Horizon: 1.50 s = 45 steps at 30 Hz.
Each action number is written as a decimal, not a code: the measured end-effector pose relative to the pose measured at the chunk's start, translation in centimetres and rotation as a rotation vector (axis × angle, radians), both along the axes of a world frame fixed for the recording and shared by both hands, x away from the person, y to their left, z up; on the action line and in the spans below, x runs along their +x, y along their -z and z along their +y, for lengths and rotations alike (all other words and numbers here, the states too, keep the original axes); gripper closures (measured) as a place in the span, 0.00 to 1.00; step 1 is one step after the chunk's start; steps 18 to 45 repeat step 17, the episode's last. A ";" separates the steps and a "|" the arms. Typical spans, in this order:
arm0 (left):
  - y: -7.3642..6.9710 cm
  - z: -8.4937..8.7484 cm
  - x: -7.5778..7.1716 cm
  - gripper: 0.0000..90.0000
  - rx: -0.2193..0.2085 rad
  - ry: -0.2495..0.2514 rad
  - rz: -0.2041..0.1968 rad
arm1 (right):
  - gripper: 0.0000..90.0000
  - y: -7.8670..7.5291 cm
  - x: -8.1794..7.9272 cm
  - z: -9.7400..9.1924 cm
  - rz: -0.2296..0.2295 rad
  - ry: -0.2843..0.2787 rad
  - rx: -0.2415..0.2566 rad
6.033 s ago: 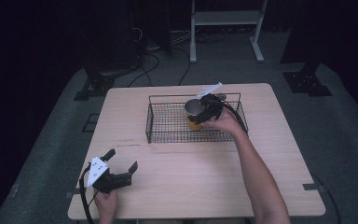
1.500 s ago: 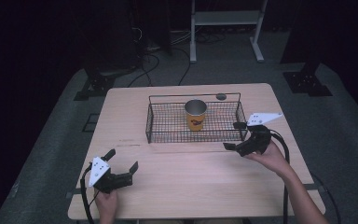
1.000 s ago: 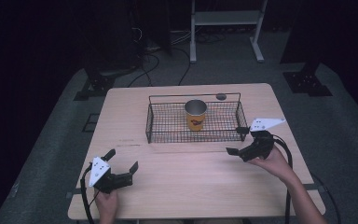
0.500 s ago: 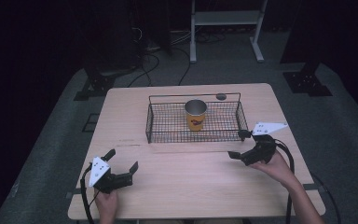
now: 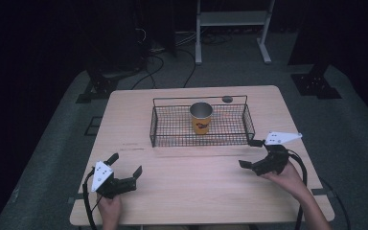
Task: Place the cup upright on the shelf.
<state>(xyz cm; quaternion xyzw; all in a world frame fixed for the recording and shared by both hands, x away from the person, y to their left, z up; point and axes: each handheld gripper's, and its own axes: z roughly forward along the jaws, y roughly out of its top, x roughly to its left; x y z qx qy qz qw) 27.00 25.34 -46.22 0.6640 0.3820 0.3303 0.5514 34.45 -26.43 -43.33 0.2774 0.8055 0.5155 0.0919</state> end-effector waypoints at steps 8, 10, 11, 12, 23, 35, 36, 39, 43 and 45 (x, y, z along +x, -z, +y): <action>0.0 0.0 0.0 0.00 0.000 -0.001 0.000 | 0.01 0.8 -0.8 -0.7 -0.001 0.025 0.015; 0.0 0.0 0.0 0.00 0.000 -0.001 -0.001 | 0.01 1.1 -1.0 -0.8 -0.004 0.030 0.006; 0.0 0.0 0.0 0.00 0.000 -0.001 0.000 | 0.01 1.3 -1.2 -0.8 -0.005 0.037 0.003; 0.0 0.0 0.0 0.00 0.000 -0.001 0.000 | 0.01 1.4 -1.3 -0.9 -0.009 0.041 0.004; 0.0 0.0 0.0 0.00 0.002 -0.003 0.000 | 0.01 2.0 -2.4 -1.1 -0.037 0.081 0.043; 0.0 0.0 0.0 0.00 0.002 -0.003 0.000 | 0.01 2.0 -2.4 -1.1 -0.037 0.081 0.043; 0.0 0.0 0.0 0.00 0.002 -0.003 0.000 | 0.01 2.0 -2.4 -1.1 -0.037 0.081 0.043; 0.0 0.0 0.0 0.00 0.002 -0.003 0.000 | 0.01 2.0 -2.4 -1.1 -0.037 0.081 0.043; 0.0 0.0 0.0 0.00 0.002 -0.003 0.000 | 0.01 2.0 -2.4 -1.1 -0.037 0.081 0.043; 0.0 0.0 0.0 0.00 0.002 -0.003 0.000 | 0.01 2.0 -2.4 -1.1 -0.037 0.081 0.043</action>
